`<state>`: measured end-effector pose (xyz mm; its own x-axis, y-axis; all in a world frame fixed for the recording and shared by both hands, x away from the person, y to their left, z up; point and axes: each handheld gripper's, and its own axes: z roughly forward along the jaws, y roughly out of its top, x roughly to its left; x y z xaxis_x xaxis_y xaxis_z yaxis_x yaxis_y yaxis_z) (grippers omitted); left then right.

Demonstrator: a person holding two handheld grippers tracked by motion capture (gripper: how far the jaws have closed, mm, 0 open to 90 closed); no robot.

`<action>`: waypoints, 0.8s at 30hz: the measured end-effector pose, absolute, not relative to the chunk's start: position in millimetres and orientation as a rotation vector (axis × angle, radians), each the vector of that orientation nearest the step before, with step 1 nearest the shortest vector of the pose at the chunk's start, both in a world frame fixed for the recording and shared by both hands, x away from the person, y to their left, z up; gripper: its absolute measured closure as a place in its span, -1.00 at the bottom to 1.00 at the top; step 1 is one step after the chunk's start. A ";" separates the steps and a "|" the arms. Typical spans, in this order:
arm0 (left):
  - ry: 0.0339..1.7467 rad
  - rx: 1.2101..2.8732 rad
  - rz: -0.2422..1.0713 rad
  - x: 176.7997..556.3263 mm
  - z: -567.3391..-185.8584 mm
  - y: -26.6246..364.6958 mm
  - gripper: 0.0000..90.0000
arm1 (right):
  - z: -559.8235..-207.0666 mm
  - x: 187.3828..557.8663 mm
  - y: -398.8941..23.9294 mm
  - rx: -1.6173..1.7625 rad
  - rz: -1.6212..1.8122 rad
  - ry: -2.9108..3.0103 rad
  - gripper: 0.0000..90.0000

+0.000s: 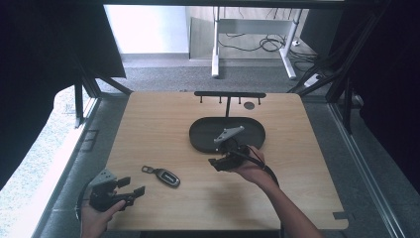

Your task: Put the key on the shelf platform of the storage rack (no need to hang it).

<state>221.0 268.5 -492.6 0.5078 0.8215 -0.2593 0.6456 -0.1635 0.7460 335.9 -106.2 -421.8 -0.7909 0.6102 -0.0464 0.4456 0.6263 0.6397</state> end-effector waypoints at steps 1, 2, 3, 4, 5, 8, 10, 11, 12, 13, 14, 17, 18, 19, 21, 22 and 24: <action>1.213 1.889 0.255 221.0 -492.7 268.4 -0.43 | -421.5 335.9 -104.7 0.857 0.916 2.593 -0.18; 1.213 1.889 0.254 221.1 -492.8 268.4 -0.43 | -421.5 336.1 -103.1 0.857 0.919 2.595 -0.18; 1.214 1.890 0.252 221.2 -493.0 268.5 -0.43 | -421.6 336.3 -101.4 0.855 0.915 2.602 -0.18; 1.215 1.891 0.250 221.3 -493.2 268.6 -0.43 | -421.7 336.3 -99.5 0.852 0.908 2.605 -0.18; 1.216 1.892 0.250 221.4 -493.4 268.7 -0.43 | -421.7 336.5 -97.6 0.850 0.906 2.609 -0.18; 1.217 1.889 0.252 221.3 -493.2 269.3 -0.44 | -421.5 337.4 -92.4 0.833 0.897 2.622 -0.18; 1.218 1.888 0.252 221.3 -493.0 269.6 -0.44 | -421.1 337.7 -88.9 0.831 0.899 2.628 -0.17; 1.219 1.885 0.253 221.1 -492.8 270.1 -0.44 | -421.0 337.9 -87.2 0.827 0.897 2.629 -0.17; 1.219 1.885 0.253 221.1 -492.8 270.1 -0.44 | -421.0 337.9 -87.2 0.827 0.897 2.629 -0.17; 1.220 1.884 0.255 221.1 -492.7 270.4 -0.44 | -420.9 338.1 -85.6 0.824 0.895 2.631 -0.17; 1.222 1.883 0.255 221.1 -492.7 270.8 -0.44 | -421.1 338.5 -82.3 0.815 0.892 2.637 -0.17; 1.222 1.884 0.255 221.1 -492.6 271.3 -0.44 | -421.4 339.0 -78.2 0.810 0.886 2.643 -0.18; 1.223 1.884 0.256 221.1 -492.6 271.5 -0.44 | -421.6 339.1 -76.7 0.807 0.885 2.645 -0.18; 1.223 1.885 0.256 221.1 -492.7 271.6 -0.44 | -421.7 339.3 -75.2 0.804 0.882 2.646 -0.18; 1.223 1.886 0.256 221.2 -492.8 271.8 -0.44 | -421.7 339.5 -72.2 0.802 0.886 2.650 -0.17; 1.223 1.886 0.256 221.2 -492.8 271.8 -0.45 | -421.7 339.5 -72.2 0.802 0.886 2.650 -0.17; 1.225 1.887 0.256 221.4 -493.1 271.9 -0.45 | -422.8 339.8 -68.7 0.794 0.883 2.657 -0.18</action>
<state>221.4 271.9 -493.1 0.4993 0.8259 -0.2618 0.6522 -0.1593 0.7411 339.8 -68.7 -422.8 -0.8264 0.5611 -0.0463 0.4218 0.6714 0.6094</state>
